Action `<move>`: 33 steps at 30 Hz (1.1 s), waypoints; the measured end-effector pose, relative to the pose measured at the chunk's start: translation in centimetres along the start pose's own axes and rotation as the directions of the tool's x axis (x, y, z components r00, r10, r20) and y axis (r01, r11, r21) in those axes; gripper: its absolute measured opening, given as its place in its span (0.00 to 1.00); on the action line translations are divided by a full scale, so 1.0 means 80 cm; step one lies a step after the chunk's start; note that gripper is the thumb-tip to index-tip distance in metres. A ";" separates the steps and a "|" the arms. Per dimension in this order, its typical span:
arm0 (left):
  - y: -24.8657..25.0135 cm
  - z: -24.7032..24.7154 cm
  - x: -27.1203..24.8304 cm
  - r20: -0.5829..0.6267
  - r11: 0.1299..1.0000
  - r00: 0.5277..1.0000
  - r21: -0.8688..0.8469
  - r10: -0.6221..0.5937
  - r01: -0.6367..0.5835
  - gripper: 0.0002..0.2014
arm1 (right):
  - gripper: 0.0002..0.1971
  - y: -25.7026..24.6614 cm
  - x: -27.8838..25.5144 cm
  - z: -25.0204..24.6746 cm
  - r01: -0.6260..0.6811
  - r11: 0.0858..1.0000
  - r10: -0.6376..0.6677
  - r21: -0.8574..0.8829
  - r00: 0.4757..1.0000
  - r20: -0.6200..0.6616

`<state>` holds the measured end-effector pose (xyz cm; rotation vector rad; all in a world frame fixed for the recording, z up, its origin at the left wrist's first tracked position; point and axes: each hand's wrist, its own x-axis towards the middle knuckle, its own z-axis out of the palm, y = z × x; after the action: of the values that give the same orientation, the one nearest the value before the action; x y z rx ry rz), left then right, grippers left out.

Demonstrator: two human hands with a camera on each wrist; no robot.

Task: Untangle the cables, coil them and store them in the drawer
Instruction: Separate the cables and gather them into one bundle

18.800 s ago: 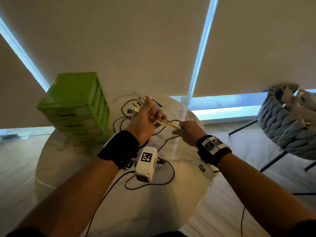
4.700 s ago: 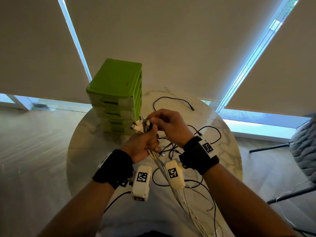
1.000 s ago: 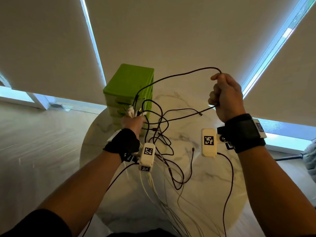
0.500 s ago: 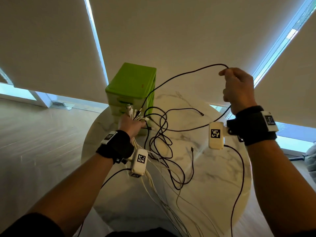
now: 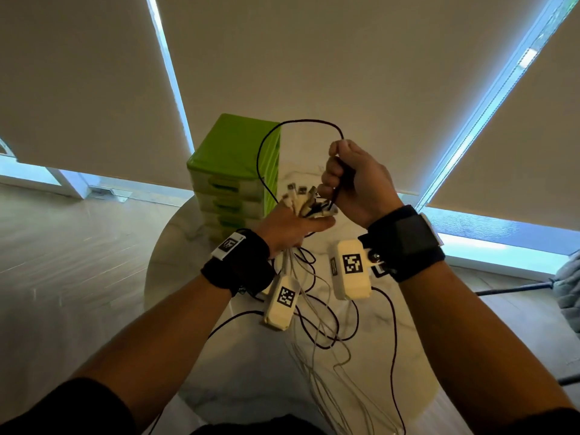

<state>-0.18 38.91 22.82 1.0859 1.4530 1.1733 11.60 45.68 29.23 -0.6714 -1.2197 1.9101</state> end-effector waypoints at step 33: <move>0.093 0.047 -0.019 0.117 0.890 0.973 -0.437 0.200 -0.131 0.10 | 0.04 0.025 -0.077 -0.081 0.132 0.579 -0.097 -0.805 0.991 0.092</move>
<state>4.30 39.10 30.03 0.9789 0.9308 1.4116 19.39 43.43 24.99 -0.9792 -2.1380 1.1607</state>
